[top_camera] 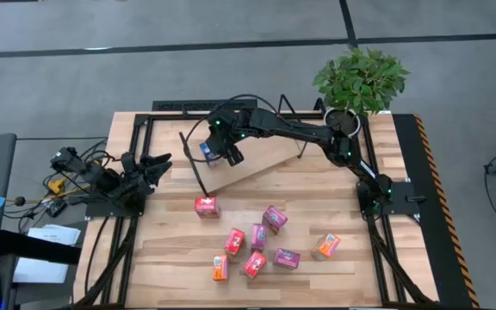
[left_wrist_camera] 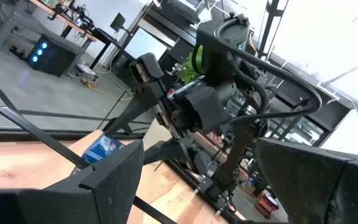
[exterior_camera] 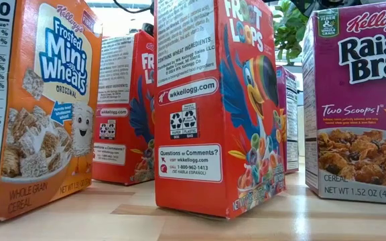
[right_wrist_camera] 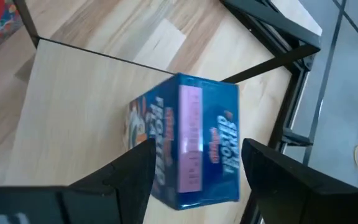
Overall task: Stack cereal on shelf
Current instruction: Put the blue cereal box on the shelf, then put the right orange cereal box on the shelf
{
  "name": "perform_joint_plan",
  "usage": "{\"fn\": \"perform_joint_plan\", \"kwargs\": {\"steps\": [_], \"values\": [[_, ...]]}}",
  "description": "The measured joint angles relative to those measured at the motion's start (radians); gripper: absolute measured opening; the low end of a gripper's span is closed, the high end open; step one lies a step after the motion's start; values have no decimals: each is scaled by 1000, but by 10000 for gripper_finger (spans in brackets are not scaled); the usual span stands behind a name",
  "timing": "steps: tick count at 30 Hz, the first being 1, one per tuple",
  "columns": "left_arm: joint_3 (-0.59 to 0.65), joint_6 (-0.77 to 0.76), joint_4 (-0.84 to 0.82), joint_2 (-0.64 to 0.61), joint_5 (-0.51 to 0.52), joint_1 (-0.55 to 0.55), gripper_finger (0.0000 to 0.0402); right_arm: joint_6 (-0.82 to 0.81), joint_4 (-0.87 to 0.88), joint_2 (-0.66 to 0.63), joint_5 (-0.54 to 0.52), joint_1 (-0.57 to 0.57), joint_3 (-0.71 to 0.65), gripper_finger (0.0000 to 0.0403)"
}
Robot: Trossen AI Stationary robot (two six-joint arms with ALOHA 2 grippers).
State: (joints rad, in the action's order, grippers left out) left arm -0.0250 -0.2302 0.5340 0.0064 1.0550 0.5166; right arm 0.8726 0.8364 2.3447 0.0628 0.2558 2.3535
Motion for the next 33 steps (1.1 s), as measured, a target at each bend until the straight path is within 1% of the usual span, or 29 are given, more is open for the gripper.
{"fn": "perform_joint_plan", "kwargs": {"steps": [5,8,10,11,13,17,21,24,25,26,28,29,31,32,33], "values": [[0,0,0,0,0,0,300,-8,-10,0,-19,-2,0,264],[0,-1,0,0,0,0,300,-10,7,-23,-105,-14,-2,265],[0,-2,0,0,0,0,300,-21,18,-62,-181,-27,-2,265],[0,-3,0,0,0,0,300,-52,39,-91,-213,-34,-2,265],[0,-2,-1,0,0,0,300,-170,53,-142,-251,-51,1,265],[0,-19,-1,0,-2,0,300,-591,173,-241,-331,-88,1,265],[0,-46,-4,0,-26,0,300,-918,451,-326,-322,-143,1,265],[0,-68,-6,0,-49,0,300,-1093,730,-363,-323,-212,0,265],[0,-72,-7,0,-56,0,300,-1140,758,-371,-323,-240,-9,265],[0,-78,-6,0,-63,0,300,-1176,729,-389,-312,-272,-39,265],[0,-80,-7,0,-67,0,300,-1242,698,-459,-243,-341,-116,265],[0,-81,-6,0,-72,0,300,-1274,696,-487,-232,-382,-138,265],[0,-81,-7,0,-76,0,300,-1396,739,-534,-249,-456,-188,265],[0,-83,-6,0,-78,0,300,-1474,733,-561,-268,-492,-235,265],[0,-92,-7,0,-78,0,300,-1559,711,-581,-265,-521,-293,265]]}}
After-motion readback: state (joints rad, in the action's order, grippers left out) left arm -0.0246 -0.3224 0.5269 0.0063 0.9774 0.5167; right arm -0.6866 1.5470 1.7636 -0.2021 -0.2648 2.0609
